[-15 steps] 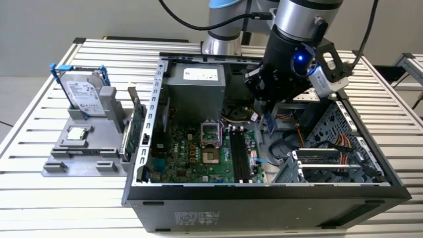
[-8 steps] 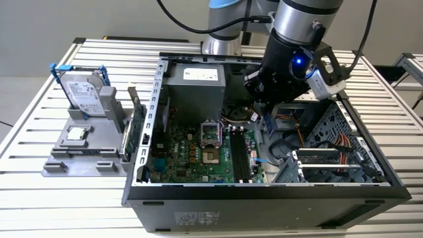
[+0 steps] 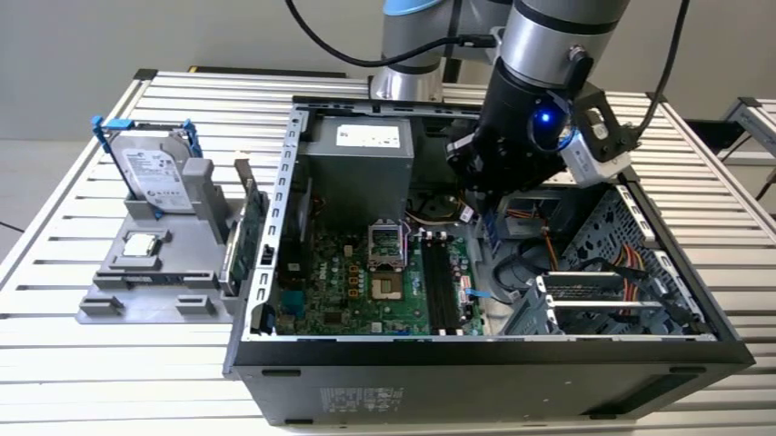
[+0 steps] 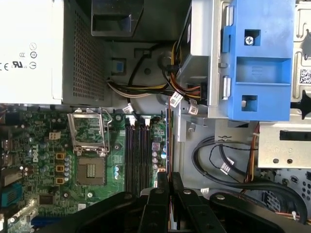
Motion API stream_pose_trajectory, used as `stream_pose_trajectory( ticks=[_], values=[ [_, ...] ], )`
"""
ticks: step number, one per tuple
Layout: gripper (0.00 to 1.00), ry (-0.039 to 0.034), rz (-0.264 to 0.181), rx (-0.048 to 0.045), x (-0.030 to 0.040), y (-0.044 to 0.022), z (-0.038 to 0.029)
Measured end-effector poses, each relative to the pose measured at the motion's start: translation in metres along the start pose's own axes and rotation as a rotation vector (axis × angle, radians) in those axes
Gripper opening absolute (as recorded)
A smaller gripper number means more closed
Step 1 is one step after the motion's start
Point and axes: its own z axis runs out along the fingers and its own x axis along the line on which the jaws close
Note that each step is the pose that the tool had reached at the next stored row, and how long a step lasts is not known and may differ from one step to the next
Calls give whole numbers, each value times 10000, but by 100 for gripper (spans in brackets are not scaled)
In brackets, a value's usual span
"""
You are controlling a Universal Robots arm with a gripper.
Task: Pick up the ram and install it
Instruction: 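Insert the ram into the slot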
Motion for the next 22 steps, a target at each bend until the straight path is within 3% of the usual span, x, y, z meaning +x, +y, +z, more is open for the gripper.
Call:
stream_pose_trajectory(
  ticks=[22],
  values=[
    [0, 0, 0, 7, 1, -1, 193]
  ],
)
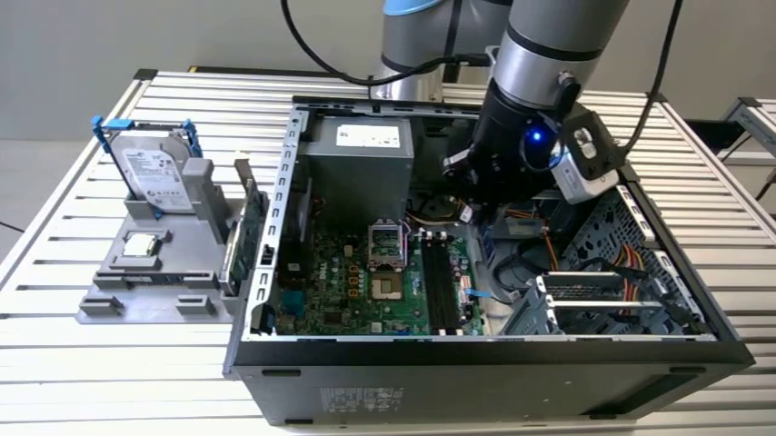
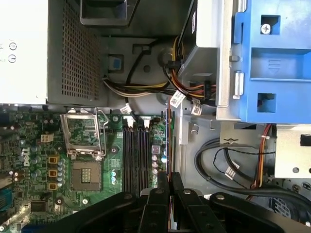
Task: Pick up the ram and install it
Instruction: 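Insert the ram into the slot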
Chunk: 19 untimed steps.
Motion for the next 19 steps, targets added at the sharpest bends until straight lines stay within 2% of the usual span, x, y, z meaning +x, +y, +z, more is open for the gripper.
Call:
stream_pose_trajectory(
  ticks=[13, 19],
  values=[
    [0, -4, 61, 87, 1, 9, 126],
    [0, -8, 69, 89, 10, 8, 185]
  ],
)
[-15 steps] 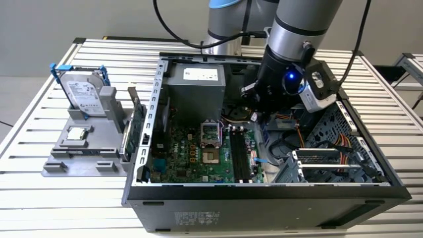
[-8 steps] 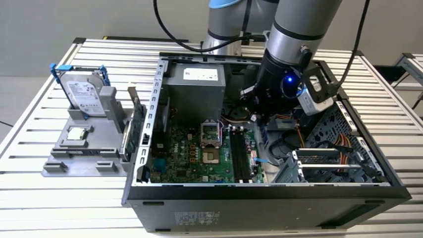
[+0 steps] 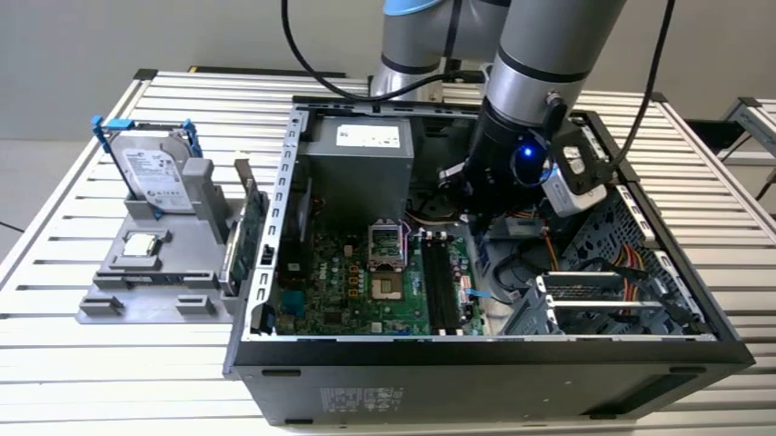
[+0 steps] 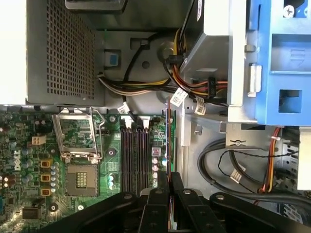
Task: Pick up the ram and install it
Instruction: 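Insert the ram into the slot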
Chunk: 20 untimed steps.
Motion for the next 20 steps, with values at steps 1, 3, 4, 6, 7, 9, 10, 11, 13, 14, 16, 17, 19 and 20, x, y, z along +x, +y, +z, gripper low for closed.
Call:
stream_pose_trajectory(
  ticks=[1, 3, 4, 6, 7, 9, 10, 11, 13, 14, 16, 17, 19, 20],
  values=[
    [0, 0, 1, -1, 2, 0, 10],
    [0, 0, 0, -1, 4, 0, 23],
    [0, -1, -1, -1, 5, 0, 28],
    [0, 0, 0, 0, 6, -1, 40],
    [0, 0, 0, -2, 7, -1, 48],
    [0, 1, 1, -2, 10, -2, 60],
    [0, 1, 0, -1, 12, -3, 70],
    [0, 1, 1, 0, 16, -3, 83],
    [0, 1, 0, 0, 23, -6, 98],
    [0, 1, -1, 1, 24, -9, 104],
    [0, 0, 0, -1, 28, -11, 132],
    [0, 0, 0, -2, 29, -13, 143],
    [0, 1, 0, 0, 31, -19, 160],
    [0, 1, 0, 1, 32, -24, 165]
  ],
)
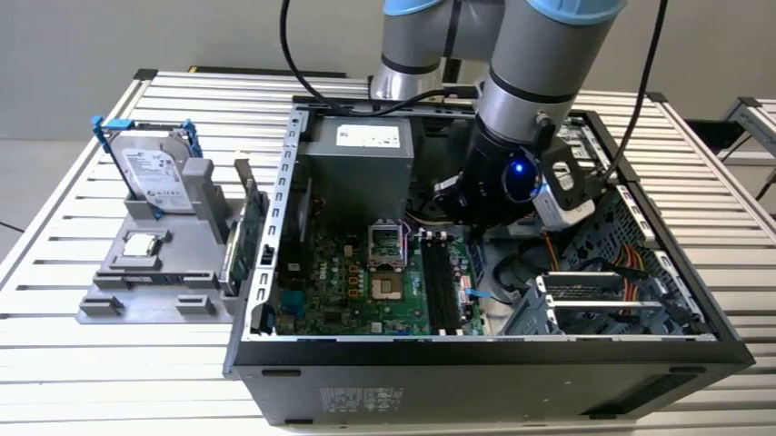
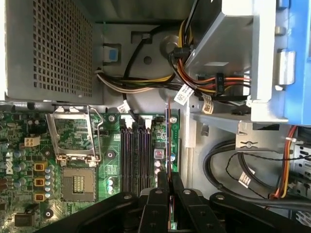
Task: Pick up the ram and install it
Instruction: 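Insert the ram into the slot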
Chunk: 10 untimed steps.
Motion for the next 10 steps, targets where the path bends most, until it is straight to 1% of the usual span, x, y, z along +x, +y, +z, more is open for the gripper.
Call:
stream_pose_trajectory(
  ticks=[5, 10],
  values=[
    [0, 0, 0, -2, 3, -28, 27],
    [0, 0, -3, -2, 7, -80, 42]
  ],
)
